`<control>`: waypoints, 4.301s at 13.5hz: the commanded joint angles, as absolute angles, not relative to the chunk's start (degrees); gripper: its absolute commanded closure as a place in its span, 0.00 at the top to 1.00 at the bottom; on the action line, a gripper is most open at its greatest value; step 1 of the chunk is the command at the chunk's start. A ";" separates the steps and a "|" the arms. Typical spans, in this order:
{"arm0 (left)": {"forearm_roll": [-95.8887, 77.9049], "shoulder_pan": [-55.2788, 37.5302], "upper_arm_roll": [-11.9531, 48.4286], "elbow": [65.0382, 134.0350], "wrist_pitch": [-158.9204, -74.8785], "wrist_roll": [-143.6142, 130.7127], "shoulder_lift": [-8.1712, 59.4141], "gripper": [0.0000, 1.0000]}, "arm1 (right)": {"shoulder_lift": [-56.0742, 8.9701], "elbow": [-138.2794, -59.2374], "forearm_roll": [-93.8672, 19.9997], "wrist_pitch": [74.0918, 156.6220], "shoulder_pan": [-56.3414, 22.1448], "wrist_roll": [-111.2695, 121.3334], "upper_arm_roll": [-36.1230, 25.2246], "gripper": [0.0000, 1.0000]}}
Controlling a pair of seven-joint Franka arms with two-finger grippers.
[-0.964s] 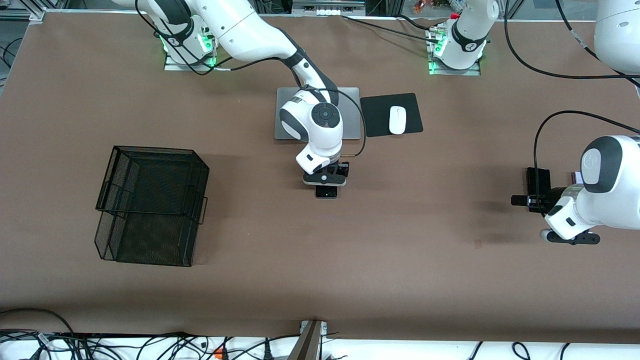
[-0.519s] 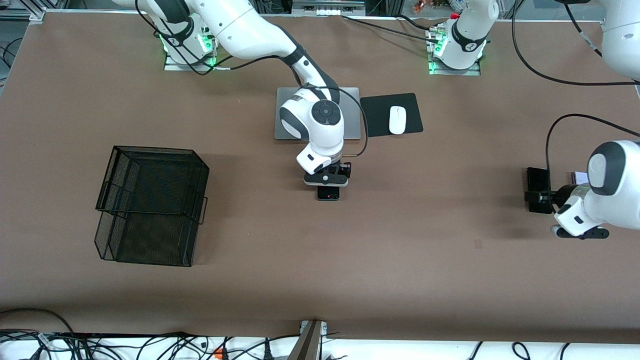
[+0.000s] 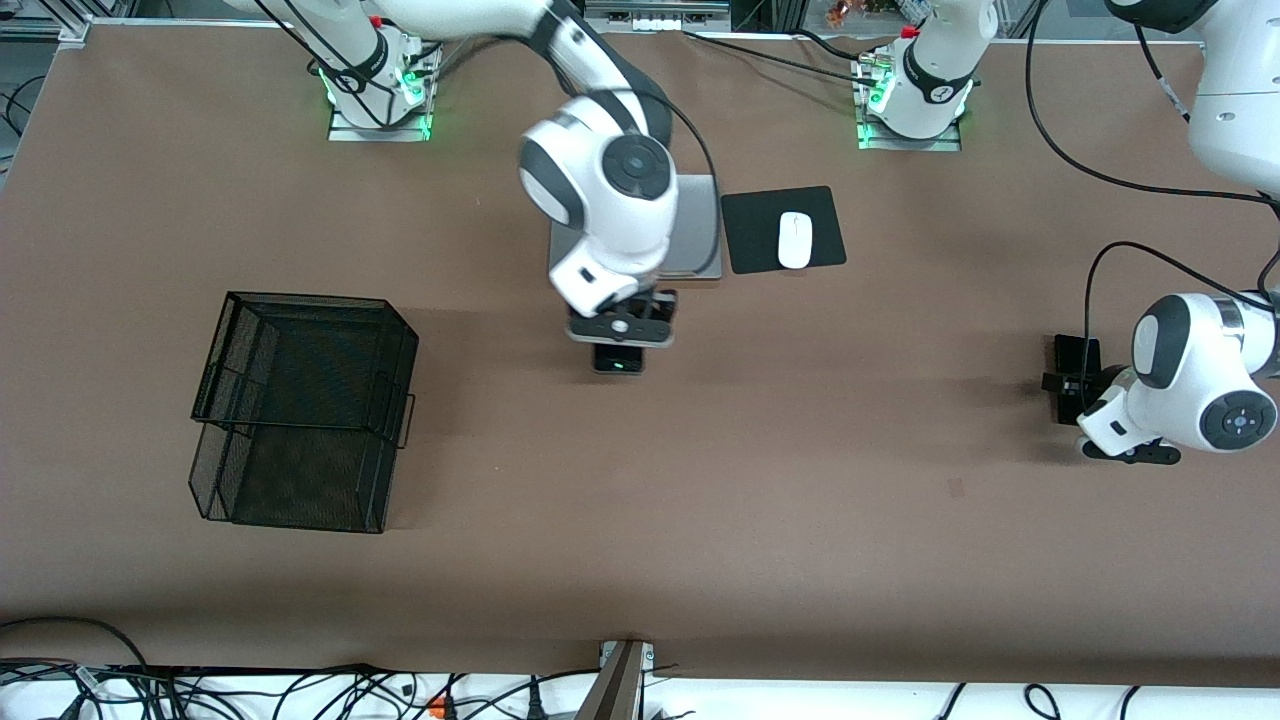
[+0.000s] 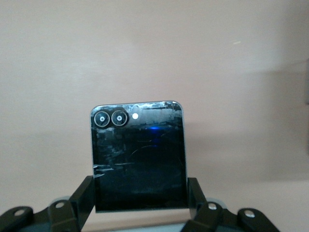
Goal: Place phones with both arms
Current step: 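Drop the phone in the basket while the left gripper grasps the black phone, then set the black phone at the table center while the right gripper withdraws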
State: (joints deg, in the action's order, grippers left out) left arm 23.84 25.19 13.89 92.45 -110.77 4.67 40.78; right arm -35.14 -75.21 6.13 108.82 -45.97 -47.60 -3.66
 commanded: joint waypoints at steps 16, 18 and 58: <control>16.17 33.84 16.44 100.46 -122.61 16.08 39.46 1.00 | -16.42 -110.39 -9.57 121.10 -34.47 10.36 -39.11 0.00; 16.61 33.84 16.35 100.02 -122.69 16.17 39.38 1.00 | -19.50 -110.04 -12.82 121.29 -33.31 11.51 -39.11 0.00; -6.15 -18.19 20.65 80.86 -135.18 -36.21 52.47 0.12 | -20.74 -86.40 -12.83 97.21 -41.92 -3.34 -38.58 1.00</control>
State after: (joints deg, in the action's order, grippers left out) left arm -4.72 -17.06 21.36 81.14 -135.09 -35.80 52.86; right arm -20.53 -87.00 -13.20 96.89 -41.63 -2.23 -38.58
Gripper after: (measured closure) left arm 0.211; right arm 0.000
